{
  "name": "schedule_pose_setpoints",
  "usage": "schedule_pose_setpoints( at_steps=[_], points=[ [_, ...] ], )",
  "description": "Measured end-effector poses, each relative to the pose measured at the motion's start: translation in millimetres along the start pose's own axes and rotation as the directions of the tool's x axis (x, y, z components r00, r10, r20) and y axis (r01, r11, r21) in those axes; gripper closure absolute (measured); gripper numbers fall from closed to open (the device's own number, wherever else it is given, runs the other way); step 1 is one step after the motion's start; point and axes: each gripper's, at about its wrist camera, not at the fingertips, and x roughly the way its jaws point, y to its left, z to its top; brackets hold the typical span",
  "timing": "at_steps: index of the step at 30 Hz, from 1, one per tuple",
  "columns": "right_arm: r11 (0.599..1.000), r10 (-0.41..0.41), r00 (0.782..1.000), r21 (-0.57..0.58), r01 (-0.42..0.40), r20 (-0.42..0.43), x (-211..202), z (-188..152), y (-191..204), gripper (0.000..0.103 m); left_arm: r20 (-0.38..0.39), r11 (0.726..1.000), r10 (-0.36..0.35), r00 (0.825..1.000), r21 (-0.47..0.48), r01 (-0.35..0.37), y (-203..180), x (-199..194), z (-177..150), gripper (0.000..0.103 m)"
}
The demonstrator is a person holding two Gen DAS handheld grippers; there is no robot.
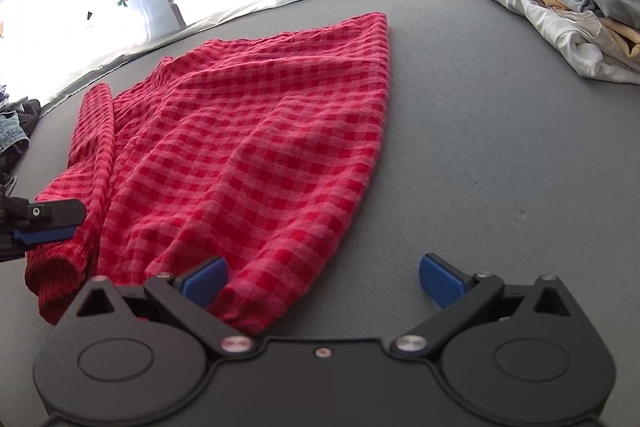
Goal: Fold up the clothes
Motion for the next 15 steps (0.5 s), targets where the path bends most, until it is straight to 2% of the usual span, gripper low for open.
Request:
schedule_pose_setpoints(
  at_steps=[2,7,12,15],
  points=[
    [0.996,0.004,1.000,0.093,-0.005,0.007,-8,2,-9,0.000,0.032,0.999,-0.002,0.999,-0.045,0.004,10,-15,1,0.053],
    [0.955,0.034,0.992,0.290,-0.069,0.125,-34,11,-28,0.000,0.099,0.988,0.024,0.995,-0.154,-0.008,37,-47,5,0.051],
    [0.880,0.196,0.964,0.401,-0.254,0.182,-32,29,-21,0.000,0.067,0.969,0.111,0.992,-0.231,-0.092,62,-55,8,0.049],
    [0.839,0.318,0.934,0.412,-0.357,0.162,-20,36,-2,0.004,0.003,0.966,0.162,0.987,-0.205,-0.158,71,-49,8,0.048]
  ],
)
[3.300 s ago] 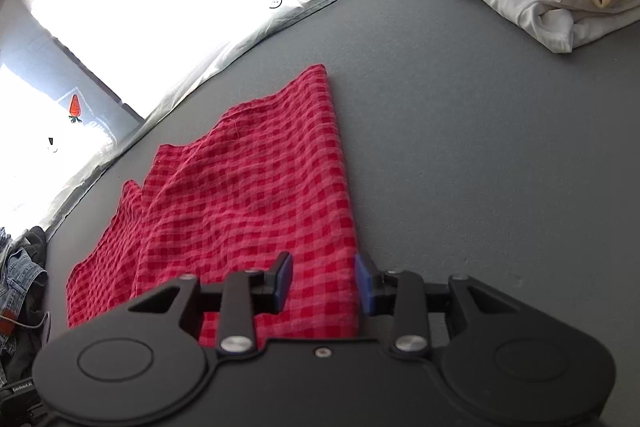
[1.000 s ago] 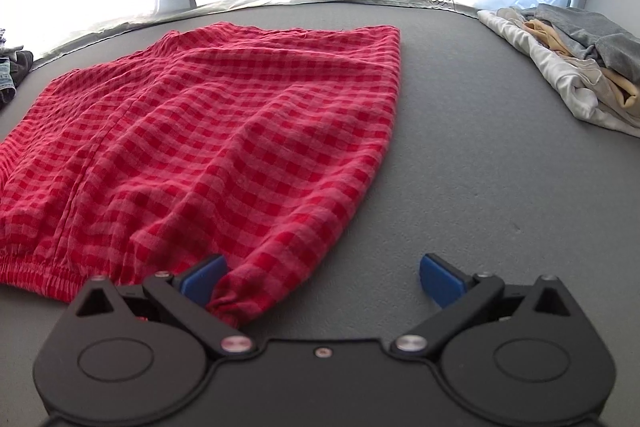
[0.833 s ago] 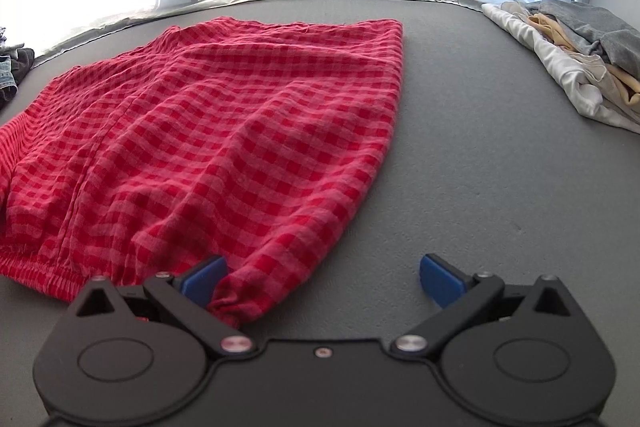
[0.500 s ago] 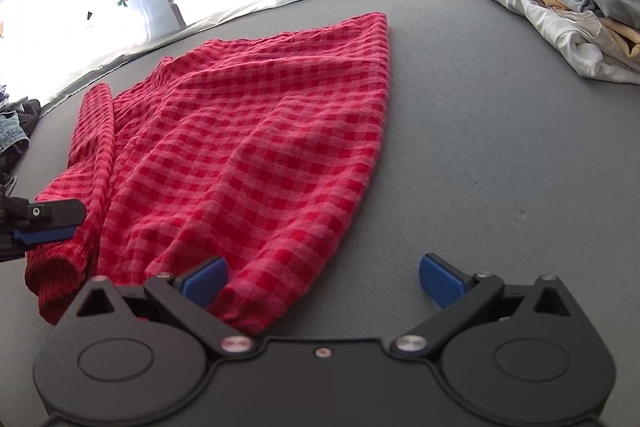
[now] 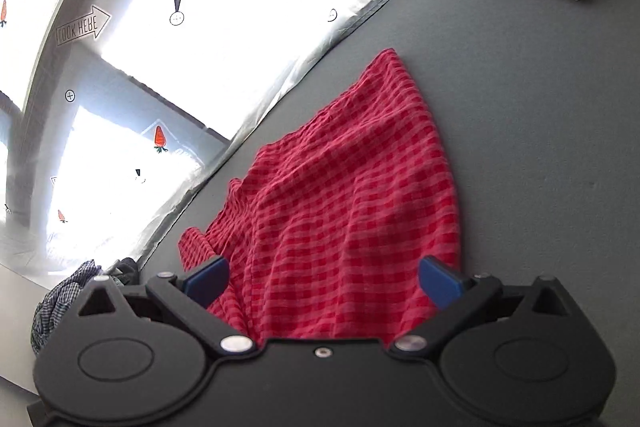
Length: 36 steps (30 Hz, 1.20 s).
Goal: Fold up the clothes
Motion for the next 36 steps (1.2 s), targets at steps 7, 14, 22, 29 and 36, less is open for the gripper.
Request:
schedule_pose_setpoints(
  at_steps=[7,14,22,29,36],
  points=[
    [0.976,0.200,0.955,0.126,-0.176,-0.218,58,-23,24,0.049,-0.067,0.997,0.051,0.996,0.065,-0.047,6,17,-4,0.041],
    [0.961,0.221,0.927,0.231,-0.153,-0.304,90,-36,21,0.069,-0.063,0.998,0.032,0.998,0.056,-0.029,4,19,-7,0.034],
    [0.981,0.171,0.904,0.156,-0.118,-0.392,108,-45,33,0.069,-0.053,0.999,0.024,0.998,0.043,-0.022,-3,22,-9,0.022],
    [0.990,0.127,0.895,-0.003,-0.142,-0.428,126,-44,58,0.096,-0.058,0.998,0.034,0.998,0.057,-0.030,-9,26,-9,0.013],
    [0.961,0.165,0.937,-0.162,-0.222,-0.307,94,-27,69,0.103,-0.024,0.999,0.041,0.999,0.022,-0.040,-10,24,-10,0.014]
  ],
)
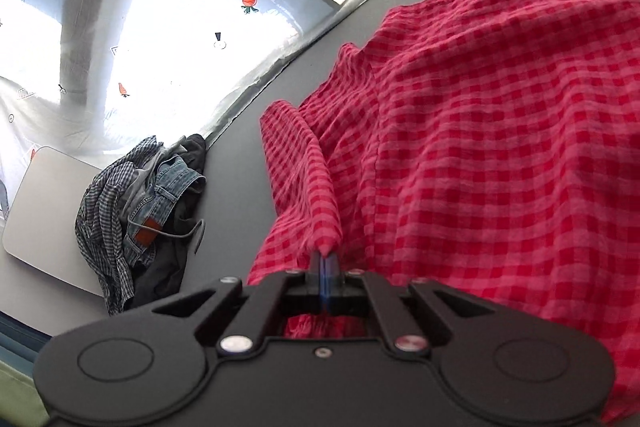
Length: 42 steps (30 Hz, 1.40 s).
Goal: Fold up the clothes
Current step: 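Grasp a garment corner with the right tool and lift it toward the left tool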
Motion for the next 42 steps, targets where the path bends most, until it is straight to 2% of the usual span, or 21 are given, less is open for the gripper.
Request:
schedule_pose_setpoints(
  at_steps=[4,7,12,15,19,22,26,28,30,32,34,35,36,40,42],
  points=[
    [0.998,-0.028,0.997,-0.056,0.032,0.067,-31,2,-2,0.103,0.002,0.999,0.021,1.000,0.037,-0.021,-11,3,-1,0.014],
    [0.996,-0.066,0.990,-0.050,0.073,0.122,-57,3,-13,0.103,-0.016,0.995,0.014,1.000,0.098,-0.013,-27,10,-1,0.014],
    [0.987,-0.158,0.966,0.040,0.154,0.203,-101,-3,-41,0.103,-0.069,0.978,0.004,0.998,0.207,0.011,-60,23,-2,0.014],
    [0.979,-0.205,0.952,0.050,0.198,0.229,-120,-12,-51,0.103,-0.075,0.959,0.027,0.997,0.282,-0.004,-77,31,-3,0.014],
    [0.964,-0.265,0.933,0.058,0.258,0.243,-132,-28,-64,0.103,-0.098,0.950,0.067,0.993,0.311,-0.033,-77,41,2,0.014],
    [0.955,-0.291,0.927,0.133,0.266,0.236,-136,-37,-80,0.103,-0.095,0.920,0.097,0.991,0.388,-0.053,-76,42,-3,0.014],
    [0.934,-0.355,0.915,0.121,0.337,0.191,-132,-46,-88,0.102,-0.073,0.835,0.161,0.984,0.541,-0.096,-80,40,-8,0.014],
    [0.919,-0.392,0.908,0.114,0.378,0.146,-125,-50,-91,0.102,-0.065,0.817,0.171,0.983,0.567,-0.105,-78,39,-10,0.013],
    [0.912,-0.410,0.903,0.093,0.400,0.131,-121,-51,-90,0.099,-0.071,0.821,0.166,0.984,0.563,-0.098,-75,38,-6,0.013],
    [0.907,-0.420,0.897,0.065,0.415,0.138,-121,-47,-84,0.094,-0.087,0.838,0.152,0.985,0.540,-0.081,-70,35,0,0.013],
    [0.906,-0.422,0.893,0.044,0.420,0.159,-123,-42,-77,0.084,-0.103,0.862,0.138,0.985,0.503,-0.068,-65,32,7,0.013],
    [0.908,-0.418,0.892,0.036,0.418,0.172,-125,-39,-74,0.074,-0.108,0.877,0.135,0.985,0.476,-0.068,-63,31,13,0.013],
    [0.910,-0.412,0.892,0.028,0.415,0.185,-126,-35,-71,0.071,-0.100,0.886,0.140,0.985,0.457,-0.080,-63,32,19,0.013],
    [0.923,-0.377,0.898,0.008,0.386,0.228,-125,-12,-64,0.070,-0.048,0.903,0.173,0.984,0.408,-0.139,-59,31,36,0.013],
    [0.928,-0.362,0.903,0.001,0.372,0.230,-118,3,-64,0.070,-0.051,0.924,0.173,0.983,0.354,-0.144,-57,37,46,0.013]
  ],
)
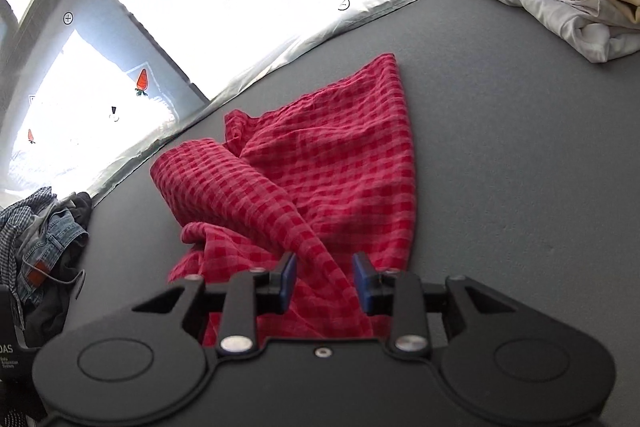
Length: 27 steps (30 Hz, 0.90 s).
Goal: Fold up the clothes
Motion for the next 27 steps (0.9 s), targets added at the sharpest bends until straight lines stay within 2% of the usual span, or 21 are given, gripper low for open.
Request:
schedule_pose_setpoints(
  at_steps=[6,9,14,17,20,22,24,25,27],
  points=[
    [0.997,0.070,0.996,-0.025,-0.071,-0.048,46,43,4,0.070,0.017,0.991,-0.009,1.000,-0.131,0.011,-2,14,13,0.001],
    [0.993,0.101,0.990,-0.058,-0.107,-0.100,75,62,6,0.070,0.027,0.986,0.019,0.999,-0.168,-0.015,-6,15,14,0.000],
    [0.975,0.179,0.965,-0.094,-0.199,-0.190,125,87,19,0.069,0.031,0.976,0.012,0.999,-0.220,-0.004,-2,14,15,0.000],
    [0.964,0.211,0.950,-0.110,-0.241,-0.228,150,95,32,0.063,0.033,0.963,-0.022,0.999,-0.266,0.030,6,12,15,0.000],
    [0.948,0.275,0.929,-0.089,-0.305,-0.248,165,98,41,0.063,0.028,0.954,-0.050,0.998,-0.293,0.056,12,10,17,0.000],
    [0.940,0.298,0.920,-0.088,-0.329,-0.256,173,98,48,0.067,0.014,0.955,-0.053,0.999,-0.292,0.054,11,11,19,0.000],
    [0.943,0.290,0.922,-0.087,-0.321,-0.258,176,96,52,0.086,-0.001,0.956,-0.050,0.999,-0.288,0.047,9,11,22,0.000],
    [0.944,0.292,0.922,-0.079,-0.320,-0.253,176,95,51,0.088,-0.006,0.957,-0.048,0.999,-0.286,0.045,8,12,22,0.000],
    [0.937,0.322,0.917,-0.057,-0.343,-0.236,174,94,48,0.100,-0.011,0.958,-0.046,0.999,-0.283,0.041,7,13,23,0.000]
  ],
)
